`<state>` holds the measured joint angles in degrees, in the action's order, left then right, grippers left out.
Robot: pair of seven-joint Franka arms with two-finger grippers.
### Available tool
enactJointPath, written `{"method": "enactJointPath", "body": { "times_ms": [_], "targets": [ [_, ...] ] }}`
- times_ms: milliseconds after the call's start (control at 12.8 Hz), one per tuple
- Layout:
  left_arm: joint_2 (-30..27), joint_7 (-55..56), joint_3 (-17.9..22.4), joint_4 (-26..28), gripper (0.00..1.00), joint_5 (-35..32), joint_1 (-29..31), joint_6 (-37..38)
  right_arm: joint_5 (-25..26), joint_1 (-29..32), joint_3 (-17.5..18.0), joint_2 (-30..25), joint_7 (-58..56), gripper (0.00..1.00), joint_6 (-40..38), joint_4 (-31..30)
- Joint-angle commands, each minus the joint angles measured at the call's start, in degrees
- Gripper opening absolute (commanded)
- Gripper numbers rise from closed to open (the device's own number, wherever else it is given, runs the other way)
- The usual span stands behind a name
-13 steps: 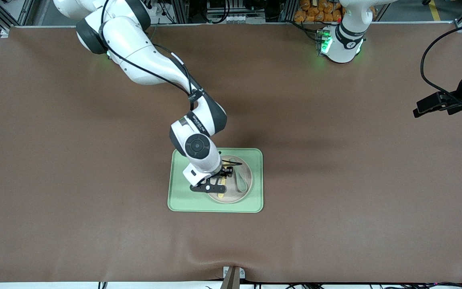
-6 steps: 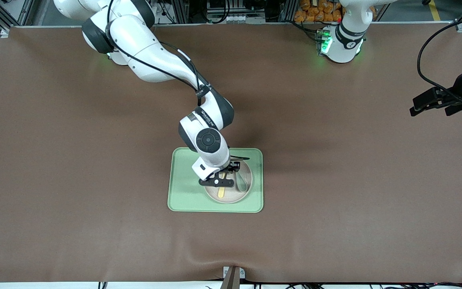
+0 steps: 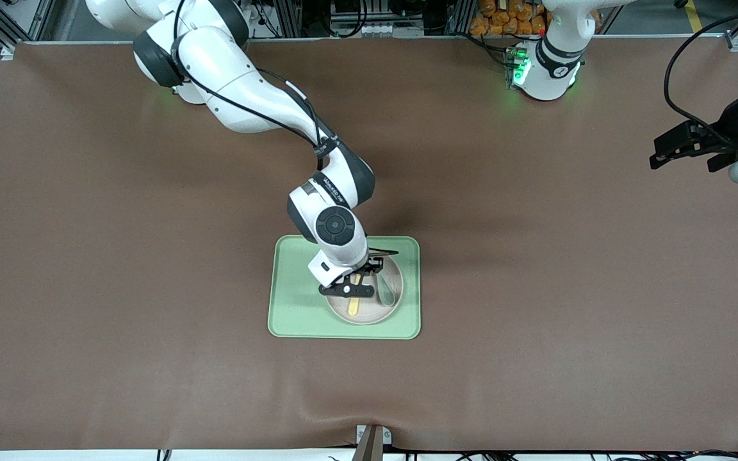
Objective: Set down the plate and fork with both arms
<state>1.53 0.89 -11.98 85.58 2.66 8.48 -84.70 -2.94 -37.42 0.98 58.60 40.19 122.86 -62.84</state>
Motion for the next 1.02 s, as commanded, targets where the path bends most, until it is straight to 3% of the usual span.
{"method": "enactJointPath", "body": {
  "times_ms": [0,78,156,234,312,391,625,781,938],
  "targets": [
    [-2.83,-1.42,-0.15,0.2,1.0,0.77,0.31,0.77,1.19,-0.9,-0.72,1.26,1.39,0.46,-0.96,2.28],
    [-2.94,-1.5,-0.06,0.2,1.0,0.85,0.4,0.85,1.19,-0.99,-0.98,1.26,1.39,0.42,-1.22,2.28],
    [-3.03,-1.5,0.03,0.2,1.0,1.03,0.23,0.85,1.19,-0.99,-1.07,1.26,1.3,0.29,-1.74,2.28],
    [-3.29,-1.5,0.46,0.2,1.0,1.29,-0.04,0.85,1.19,-0.99,-1.16,1.17,1.39,0.23,-2.27,2.28],
    [-3.46,-1.5,0.99,0.2,1.0,1.38,-1.0,0.85,1.19,-0.99,-1.42,1.17,1.3,0.22,-2.71,2.37],
    [-3.55,-1.5,3.34,0.2,1.0,1.38,-3.7,0.85,1.19,-0.9,-1.51,1.08,1.21,0.17,-3.15,2.37],
    [-4.08,-1.42,16.87,0.46,1.0,1.38,-16.88,0.85,1.1,-0.46,-1.51,0.91,1.21,0.01,-4.12,2.89],
    [-4.26,-1.5,21.1,0.64,1.0,1.38,-20.76,0.94,0.92,-0.02,-1.16,0.82,1.12,0.0,-6.22,4.82],
    [-4.87,-1.42,22.44,0.9,1.0,1.38,-22.71,0.94,0.75,0.15,-0.9,0.12,1.12,0.0,-7.02,5.18]
  ]
}}
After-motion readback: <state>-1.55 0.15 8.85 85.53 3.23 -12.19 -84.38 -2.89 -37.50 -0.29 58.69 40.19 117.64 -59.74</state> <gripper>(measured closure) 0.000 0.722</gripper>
